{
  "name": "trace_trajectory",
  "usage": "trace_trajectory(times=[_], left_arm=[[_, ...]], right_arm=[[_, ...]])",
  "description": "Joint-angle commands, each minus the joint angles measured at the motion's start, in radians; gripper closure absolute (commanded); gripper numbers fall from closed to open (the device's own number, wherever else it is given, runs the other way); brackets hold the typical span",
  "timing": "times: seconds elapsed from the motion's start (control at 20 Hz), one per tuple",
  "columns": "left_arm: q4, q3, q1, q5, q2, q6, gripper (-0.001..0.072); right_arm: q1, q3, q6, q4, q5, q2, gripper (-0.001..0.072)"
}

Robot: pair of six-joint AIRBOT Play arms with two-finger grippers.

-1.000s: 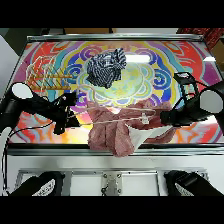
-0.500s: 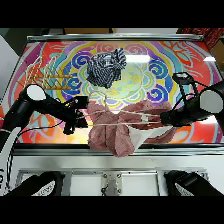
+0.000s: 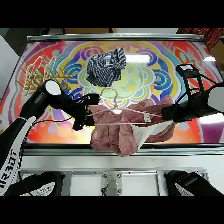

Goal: Fold the clothes and pants, and hang the long-sleeved shirts on hangers.

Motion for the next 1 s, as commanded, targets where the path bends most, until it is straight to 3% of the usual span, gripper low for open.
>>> trace_trajectory(times=[0.0, 0.45, 0.8, 0.95], left_arm=[[-0.028, 0.022, -0.011, -0.004, -0.024, -0.018, 0.0693], [-0.075, 0.022, -0.008, 0.008, -0.024, -0.071, 0.0692], [-0.075, 0.021, -0.009, 0.031, -0.024, -0.079, 0.0692], [-0.075, 0.022, -0.009, 0.031, -0.024, -0.079, 0.0692]], right_arm=[[0.014, 0.017, 0.000, 0.004, -0.023, -0.001, 0.0693], [0.146, 0.017, 0.040, 0.002, -0.217, -0.014, 0.0693], [0.383, 0.017, 0.057, 0.053, -0.556, -0.086, 0.0693], [0.392, 0.017, 0.057, 0.053, -0.558, -0.093, 0.0684]])
